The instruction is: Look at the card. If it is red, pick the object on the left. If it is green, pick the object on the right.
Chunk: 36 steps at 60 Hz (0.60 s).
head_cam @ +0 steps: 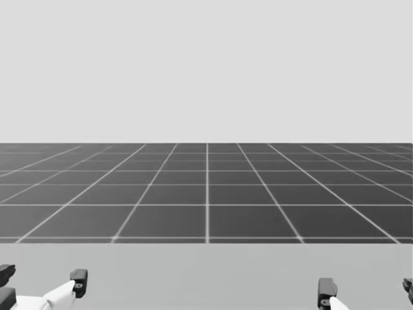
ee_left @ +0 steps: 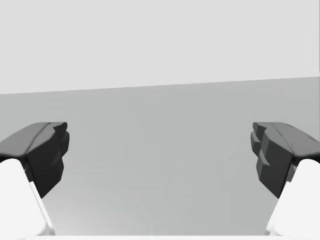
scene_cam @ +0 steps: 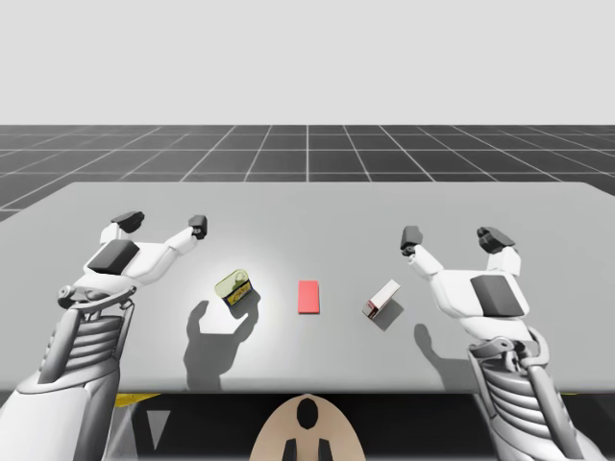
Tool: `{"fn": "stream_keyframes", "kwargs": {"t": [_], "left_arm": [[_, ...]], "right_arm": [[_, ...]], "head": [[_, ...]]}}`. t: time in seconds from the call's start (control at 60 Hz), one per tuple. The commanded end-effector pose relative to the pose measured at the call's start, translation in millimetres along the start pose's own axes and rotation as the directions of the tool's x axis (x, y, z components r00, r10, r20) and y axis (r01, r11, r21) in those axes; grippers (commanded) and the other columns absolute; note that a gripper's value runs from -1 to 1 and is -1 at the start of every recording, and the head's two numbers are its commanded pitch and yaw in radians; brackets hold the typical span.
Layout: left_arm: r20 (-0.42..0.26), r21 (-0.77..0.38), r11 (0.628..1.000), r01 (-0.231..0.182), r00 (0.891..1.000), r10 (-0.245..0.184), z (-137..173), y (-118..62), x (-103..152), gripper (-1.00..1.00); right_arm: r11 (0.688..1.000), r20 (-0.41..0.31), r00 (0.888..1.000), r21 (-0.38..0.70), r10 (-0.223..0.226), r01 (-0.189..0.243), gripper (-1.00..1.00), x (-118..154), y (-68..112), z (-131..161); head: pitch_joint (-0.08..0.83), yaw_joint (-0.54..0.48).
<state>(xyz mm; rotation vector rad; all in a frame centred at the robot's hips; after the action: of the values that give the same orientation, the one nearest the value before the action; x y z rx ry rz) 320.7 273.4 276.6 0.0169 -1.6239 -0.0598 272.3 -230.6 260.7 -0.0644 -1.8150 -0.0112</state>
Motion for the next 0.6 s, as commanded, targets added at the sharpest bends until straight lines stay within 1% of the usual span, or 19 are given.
{"fn": "stream_keyframes", "kwargs": {"t": [0.017, 0.05, 0.083, 0.1, 0.117, 0.133, 0.183, 0.25, 0.267, 0.333, 0.383, 0.433, 0.45, 0.6], "left_arm": [[0.000, -0.001, 1.000, 0.000, 1.000, 0.000, 0.0, 0.3, 0.0, -1.00], [-0.001, 0.000, 1.000, 0.000, 1.000, 0.000, -0.1, 0.3, -0.1, -1.00], [-0.001, 0.000, 1.000, 0.000, 1.000, 0.000, -0.1, 0.4, -0.2, -1.00], [-0.001, 0.000, 1.000, 0.000, 1.000, 0.000, -0.1, 0.3, -0.2, -1.00], [-0.001, 0.000, 1.000, 0.000, 1.000, 0.000, -0.1, 0.3, -0.3, -1.00], [-0.001, 0.000, 1.000, 0.001, 1.000, -0.001, -0.1, 0.3, -0.4, -1.00], [-0.001, -0.001, 1.000, 0.002, 1.000, -0.002, 0.1, 0.2, -0.4, -1.00], [-0.002, -0.001, 1.000, 0.002, 1.000, -0.002, 0.0, 0.3, -0.5, -1.00], [-0.002, -0.001, 1.000, 0.002, 1.000, -0.002, 0.0, 0.4, -0.5, -1.00], [-0.002, -0.001, 1.000, 0.004, 1.000, -0.004, -0.1, 0.6, -0.8, -1.00], [-0.003, -0.001, 1.000, 0.006, 1.000, -0.006, -0.3, 0.9, -1.1, -1.00], [-0.003, -0.001, 1.000, 0.009, 1.000, -0.009, -0.2, 0.7, -1.2, -1.00], [-0.003, -0.001, 1.000, 0.011, 1.000, -0.011, -0.5, 0.9, -1.4, -1.00], [-0.004, -0.003, 1.000, 0.015, 1.000, -0.015, -0.5, 1.1, -1.5, -1.00]], "right_arm": [[0.998, 0.004, 1.000, -0.056, -0.003, 0.003, -1.00, -3.4, 7.0, 2.8], [0.999, -0.002, 1.000, -0.040, 0.007, -0.007, -1.00, -2.7, 7.2, 2.1], [0.999, 0.000, 1.000, -0.049, -0.009, 0.009, -1.00, -1.3, 7.2, 1.6], [0.999, 0.000, 1.000, -0.053, -0.010, 0.010, -1.00, -1.1, 7.6, 1.1], [0.998, -0.006, 1.000, -0.063, 0.007, -0.008, -1.00, -0.9, 7.8, 0.7], [0.999, -0.011, 1.000, -0.051, 0.011, -0.012, -1.00, -0.6, 7.0, 0.6], [0.999, -0.022, 1.000, -0.041, 0.006, -0.007, -1.00, -1.0, 6.4, 0.0], [0.998, -0.034, 0.999, -0.066, 0.009, -0.011, -1.00, -1.8, 6.3, -1.4], [0.998, -0.033, 0.999, -0.063, 0.008, -0.010, -1.00, -1.9, 6.1, -1.6], [0.998, -0.033, 0.999, -0.068, 0.012, -0.014, -1.00, -2.0, 6.2, -1.7], [0.998, -0.031, 0.999, -0.067, 0.017, -0.019, -1.00, -2.0, 6.3, -1.6], [0.997, -0.030, 0.999, -0.068, 0.023, -0.025, -1.00, -2.3, 6.2, -1.7], [0.997, -0.030, 0.999, -0.071, 0.027, -0.029, -1.00, -2.5, 6.2, -1.8], [0.997, -0.036, 0.999, -0.067, 0.036, -0.039, -1.00, -4.7, 6.5, -2.1]], "head": [[0.023, 0.00], [0.027, 0.01], [0.036, 0.01], [0.040, 0.01], [0.048, 0.01], [0.057, 0.01], [0.083, 0.01], [0.127, 0.00], [0.156, 0.00], [0.199, 0.00], [0.259, 0.00], [0.290, 0.00], [0.321, 0.00], [0.438, 0.00]]}}
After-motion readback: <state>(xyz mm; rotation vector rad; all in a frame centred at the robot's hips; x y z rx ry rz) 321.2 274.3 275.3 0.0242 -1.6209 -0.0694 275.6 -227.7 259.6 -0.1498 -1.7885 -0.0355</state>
